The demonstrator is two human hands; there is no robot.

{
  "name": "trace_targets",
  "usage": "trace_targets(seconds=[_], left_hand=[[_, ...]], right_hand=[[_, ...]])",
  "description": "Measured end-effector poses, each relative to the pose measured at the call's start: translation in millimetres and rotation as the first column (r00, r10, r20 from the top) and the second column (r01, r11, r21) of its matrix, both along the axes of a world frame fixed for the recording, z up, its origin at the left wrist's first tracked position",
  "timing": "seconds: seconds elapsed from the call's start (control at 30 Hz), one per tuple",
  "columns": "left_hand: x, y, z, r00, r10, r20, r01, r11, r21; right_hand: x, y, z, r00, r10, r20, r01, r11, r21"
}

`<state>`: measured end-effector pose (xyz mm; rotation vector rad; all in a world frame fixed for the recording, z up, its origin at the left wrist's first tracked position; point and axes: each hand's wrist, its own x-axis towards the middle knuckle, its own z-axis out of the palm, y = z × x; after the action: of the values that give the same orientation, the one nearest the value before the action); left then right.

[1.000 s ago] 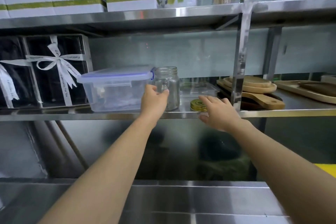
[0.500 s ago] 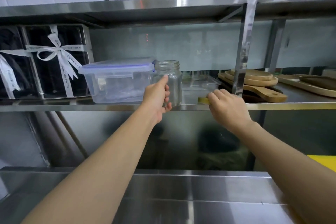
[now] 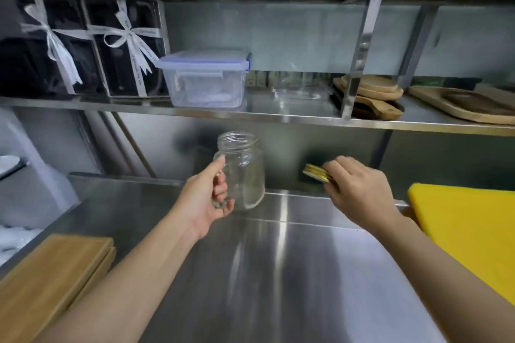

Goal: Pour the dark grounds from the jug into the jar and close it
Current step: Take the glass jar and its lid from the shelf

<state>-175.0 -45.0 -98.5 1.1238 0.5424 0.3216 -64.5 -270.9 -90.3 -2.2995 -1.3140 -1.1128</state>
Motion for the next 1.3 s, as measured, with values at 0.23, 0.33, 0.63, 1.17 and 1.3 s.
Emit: trace_targets(seconds=[0.23, 0.33, 0.63, 1.17, 1.3], left_hand=[[-100.5, -22.0, -56.0, 0.99, 0.037, -0.133, -0.048, 0.996, -0.076], [-132.9, -32.7, -75.7, 0.983, 0.057, -0.175, -0.068, 0.996, -0.055], [-204.1, -67.9, -114.6, 0.952, 0.203, -0.228, -0.21, 0.978, -0.004], [-270.4, -95.7, -179.4, 0.965, 0.216, -0.151, -0.229, 0.971, -0.07], [-275.4, -95.5, -185.5, 0.973, 0.195, -0.12, -0.203, 0.977, -0.061]], right_hand=[[-93.2, -30.4, -62.0, 0.987, 0.022, -0.162, -0.038, 0.994, -0.099], [-119.1, -41.1, -81.1, 0.979, 0.0, -0.206, -0.026, 0.992, -0.123], [-180.5, -73.3, -130.3, 0.984, -0.05, -0.171, 0.019, 0.984, -0.179], [-247.8, -114.0, -184.1, 0.976, -0.088, -0.201, -0.003, 0.911, -0.412], [-255.2, -120.0, -190.7, 0.954, -0.16, -0.252, 0.016, 0.871, -0.492]])
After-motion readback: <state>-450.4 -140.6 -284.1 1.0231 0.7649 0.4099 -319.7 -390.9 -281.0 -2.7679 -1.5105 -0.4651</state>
